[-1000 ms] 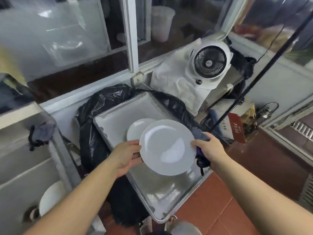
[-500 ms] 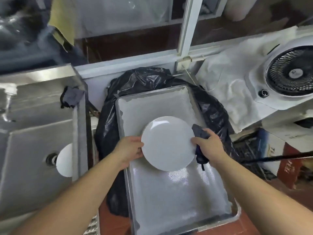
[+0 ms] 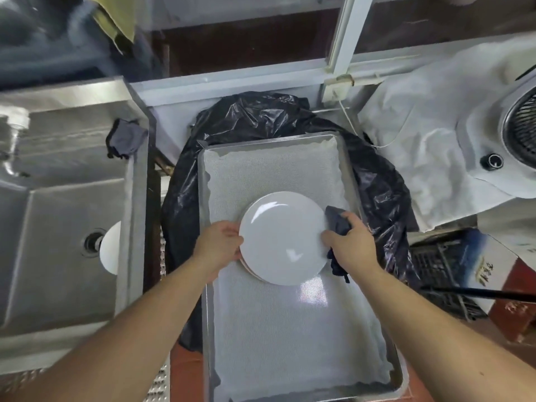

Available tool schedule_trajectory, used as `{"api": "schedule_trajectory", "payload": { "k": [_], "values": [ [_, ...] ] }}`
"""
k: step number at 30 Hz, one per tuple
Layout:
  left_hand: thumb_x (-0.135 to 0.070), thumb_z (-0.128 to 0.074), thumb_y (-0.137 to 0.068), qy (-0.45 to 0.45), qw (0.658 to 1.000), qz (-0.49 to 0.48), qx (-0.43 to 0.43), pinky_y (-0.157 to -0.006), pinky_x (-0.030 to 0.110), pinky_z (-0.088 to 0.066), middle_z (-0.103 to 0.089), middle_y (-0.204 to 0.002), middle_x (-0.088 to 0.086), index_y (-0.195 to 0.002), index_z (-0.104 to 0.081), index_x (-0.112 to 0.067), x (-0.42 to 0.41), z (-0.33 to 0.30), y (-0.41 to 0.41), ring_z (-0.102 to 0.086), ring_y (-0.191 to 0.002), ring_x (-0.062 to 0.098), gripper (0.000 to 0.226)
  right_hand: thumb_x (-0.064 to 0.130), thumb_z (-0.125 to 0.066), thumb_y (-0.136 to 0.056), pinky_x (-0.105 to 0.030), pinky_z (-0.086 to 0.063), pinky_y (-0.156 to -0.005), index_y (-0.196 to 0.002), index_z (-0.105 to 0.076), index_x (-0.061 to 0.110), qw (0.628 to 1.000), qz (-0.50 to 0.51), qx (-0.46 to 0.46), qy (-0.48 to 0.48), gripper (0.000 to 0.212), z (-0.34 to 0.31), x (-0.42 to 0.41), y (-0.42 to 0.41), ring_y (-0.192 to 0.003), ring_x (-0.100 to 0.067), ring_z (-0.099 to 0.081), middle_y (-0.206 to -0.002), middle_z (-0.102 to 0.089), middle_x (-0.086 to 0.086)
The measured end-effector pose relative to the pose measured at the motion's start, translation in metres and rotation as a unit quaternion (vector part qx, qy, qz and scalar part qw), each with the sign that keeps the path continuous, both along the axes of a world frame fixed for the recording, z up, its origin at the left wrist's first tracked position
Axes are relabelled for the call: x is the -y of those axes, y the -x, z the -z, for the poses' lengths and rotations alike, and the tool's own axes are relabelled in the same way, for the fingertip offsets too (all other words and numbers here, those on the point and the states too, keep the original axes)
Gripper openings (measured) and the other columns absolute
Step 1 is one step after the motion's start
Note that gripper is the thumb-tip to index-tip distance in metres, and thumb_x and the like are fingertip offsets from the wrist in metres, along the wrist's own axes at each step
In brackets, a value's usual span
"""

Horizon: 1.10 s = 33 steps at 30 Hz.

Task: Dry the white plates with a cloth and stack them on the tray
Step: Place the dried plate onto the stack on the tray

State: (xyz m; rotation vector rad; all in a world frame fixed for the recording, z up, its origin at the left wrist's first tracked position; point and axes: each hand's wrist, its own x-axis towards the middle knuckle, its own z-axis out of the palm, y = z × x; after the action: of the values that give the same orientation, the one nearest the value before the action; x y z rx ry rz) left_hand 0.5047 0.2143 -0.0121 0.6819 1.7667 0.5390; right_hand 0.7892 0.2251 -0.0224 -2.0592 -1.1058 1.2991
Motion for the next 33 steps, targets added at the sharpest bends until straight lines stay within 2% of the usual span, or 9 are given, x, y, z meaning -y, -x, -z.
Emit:
{"api": "schedule_trajectory", "payload": {
  "k": [4,7,11,15,17,23,26,30,33],
  "values": [
    [-0.005,-0.07,-0.093,-0.012,0.999,0.012,-0.041,-0.084,0.044,-0.066,-0.074,-0.106,-0.001,-0.104,-0.072,-0.023,-0.003,0.009,0.001,-0.075,-0.093,0.023,0.022,0.026,-0.067,-0.078,-0.038,-0.056,-0.049,-0.118,-0.059,0.043,1.0,0.005,-0.007,0.003,0.045,0.008,0.001,0.001,-0.046,-0.018,-0.064,-0.068,-0.071,-0.002],
    [-0.009,-0.071,-0.093,-0.016,0.997,0.028,-0.073,-0.081,0.044,-0.066,-0.076,-0.102,-0.003,-0.1,-0.073,-0.028,-0.003,0.014,0.004,-0.076,-0.088,0.021,0.021,0.025,-0.069,-0.08,-0.031,-0.054,-0.052,-0.116,-0.06,0.039,0.999,-0.013,0.032,-0.017,0.04,0.007,0.0,0.005,-0.061,-0.016,-0.069,-0.08,-0.07,0.004],
    [-0.013,-0.068,-0.091,-0.035,0.988,0.063,-0.136,-0.081,0.045,-0.065,-0.075,-0.093,-0.01,-0.089,-0.071,-0.037,0.001,0.018,0.006,-0.076,-0.083,0.021,0.024,0.018,-0.065,-0.08,-0.047,-0.064,-0.067,-0.106,-0.058,0.035,0.998,-0.026,0.048,-0.014,0.032,0.004,-0.003,0.014,-0.078,-0.033,-0.072,-0.09,-0.072,-0.007],
    [-0.017,-0.07,-0.093,-0.041,0.983,0.065,-0.165,-0.08,0.037,-0.063,-0.069,-0.099,-0.015,-0.115,-0.069,-0.025,0.002,0.021,0.007,-0.073,-0.087,0.017,0.023,0.013,-0.061,-0.08,-0.051,-0.062,-0.073,-0.105,-0.059,0.025,0.997,-0.033,0.069,-0.026,0.028,-0.002,-0.003,0.018,-0.081,-0.035,-0.071,-0.092,-0.071,-0.009],
    [-0.017,-0.07,-0.094,-0.041,0.983,0.066,-0.168,-0.082,0.039,-0.063,-0.068,-0.1,-0.013,-0.116,-0.068,-0.024,0.001,0.023,0.007,-0.072,-0.088,0.018,0.023,0.011,-0.06,-0.082,-0.054,-0.062,-0.071,-0.108,-0.06,0.021,0.997,-0.032,0.069,-0.028,0.028,-0.003,-0.002,0.019,-0.082,-0.037,-0.071,-0.094,-0.07,-0.011],
    [-0.017,-0.066,-0.095,-0.044,0.981,0.073,-0.174,-0.089,0.044,-0.061,-0.067,-0.103,-0.01,-0.112,-0.066,-0.025,-0.001,0.026,0.007,-0.07,-0.096,0.021,0.019,0.013,-0.059,-0.08,-0.044,-0.059,-0.072,-0.11,-0.062,0.02,0.993,-0.037,0.11,-0.037,0.031,-0.001,0.0,0.022,-0.087,-0.032,-0.067,-0.103,-0.067,-0.007],
    [-0.016,-0.065,-0.095,-0.039,0.981,0.067,-0.175,-0.088,0.044,-0.061,-0.069,-0.104,-0.009,-0.116,-0.068,-0.023,-0.001,0.026,0.007,-0.071,-0.095,0.021,0.023,0.014,-0.058,-0.079,-0.037,-0.056,-0.065,-0.102,-0.059,0.023,0.992,-0.047,0.112,-0.037,0.025,0.004,-0.001,0.022,-0.083,-0.028,-0.066,-0.1,-0.065,-0.004],
    [-0.016,-0.064,-0.095,-0.035,0.981,0.061,-0.179,-0.086,0.042,-0.061,-0.067,-0.101,-0.012,-0.115,-0.068,-0.024,-0.001,0.027,0.006,-0.071,-0.094,0.021,0.022,0.024,-0.069,-0.085,-0.02,-0.042,-0.047,-0.108,-0.061,0.033,0.997,-0.008,0.067,-0.02,0.025,0.008,-0.001,0.011,-0.063,-0.003,-0.064,-0.082,-0.067,0.01],
    [-0.016,-0.064,-0.094,-0.033,0.981,0.062,-0.182,-0.087,0.043,-0.062,-0.07,-0.106,-0.007,-0.117,-0.069,-0.023,-0.001,0.026,0.006,-0.071,-0.094,0.022,0.024,0.029,-0.069,-0.086,-0.027,-0.047,-0.054,-0.109,-0.062,0.035,0.998,0.031,0.051,-0.017,0.025,0.007,0.005,-0.003,-0.062,-0.008,-0.066,-0.078,-0.07,0.007]
  ]
}}
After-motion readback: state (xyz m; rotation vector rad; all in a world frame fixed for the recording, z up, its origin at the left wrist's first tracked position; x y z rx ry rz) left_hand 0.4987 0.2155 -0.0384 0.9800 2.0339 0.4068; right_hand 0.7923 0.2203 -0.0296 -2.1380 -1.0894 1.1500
